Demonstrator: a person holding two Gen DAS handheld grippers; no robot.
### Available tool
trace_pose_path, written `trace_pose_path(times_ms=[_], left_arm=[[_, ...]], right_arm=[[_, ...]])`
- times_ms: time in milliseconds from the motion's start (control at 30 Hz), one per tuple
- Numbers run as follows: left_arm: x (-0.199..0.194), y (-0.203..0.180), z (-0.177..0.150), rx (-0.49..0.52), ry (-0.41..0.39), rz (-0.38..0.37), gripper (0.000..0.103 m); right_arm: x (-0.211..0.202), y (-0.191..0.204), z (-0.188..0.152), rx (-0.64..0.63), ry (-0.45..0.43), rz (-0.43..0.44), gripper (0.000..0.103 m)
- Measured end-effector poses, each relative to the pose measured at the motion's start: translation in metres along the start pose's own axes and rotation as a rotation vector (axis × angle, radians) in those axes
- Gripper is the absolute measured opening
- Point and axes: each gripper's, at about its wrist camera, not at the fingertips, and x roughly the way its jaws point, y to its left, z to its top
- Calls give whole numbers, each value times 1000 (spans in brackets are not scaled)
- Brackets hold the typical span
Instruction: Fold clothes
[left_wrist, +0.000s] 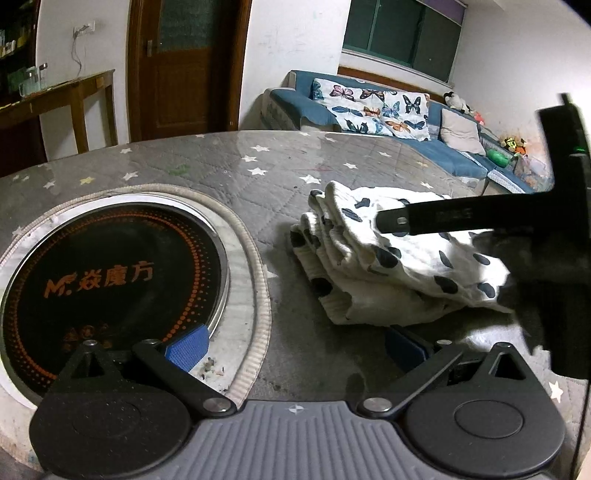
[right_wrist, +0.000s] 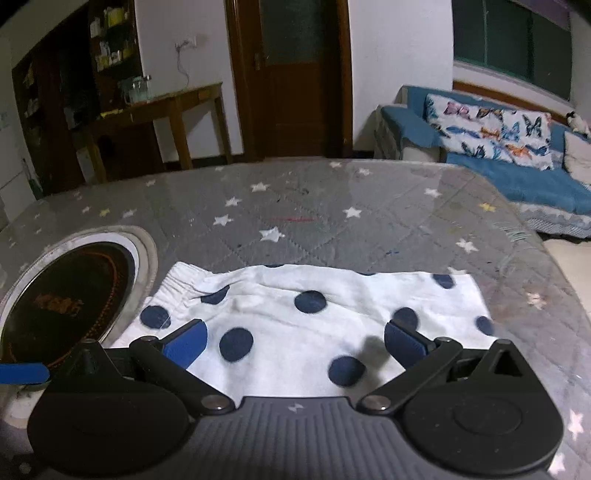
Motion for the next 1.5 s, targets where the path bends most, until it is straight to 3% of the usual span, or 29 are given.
trace_pose_path(times_ms=[300,633,1500], left_arm=[[-2,-4,-8,31,7,27,103],[-9,-6,-18,46,11,57,103],[-30,-18,-41,85,-13,86,103]], right_arm=[[-50,-2,-40,31,-70,-40,103],[-86,-6,-81,80,-82,-86,103],[-97,21,-126,116,-64,-127,103]])
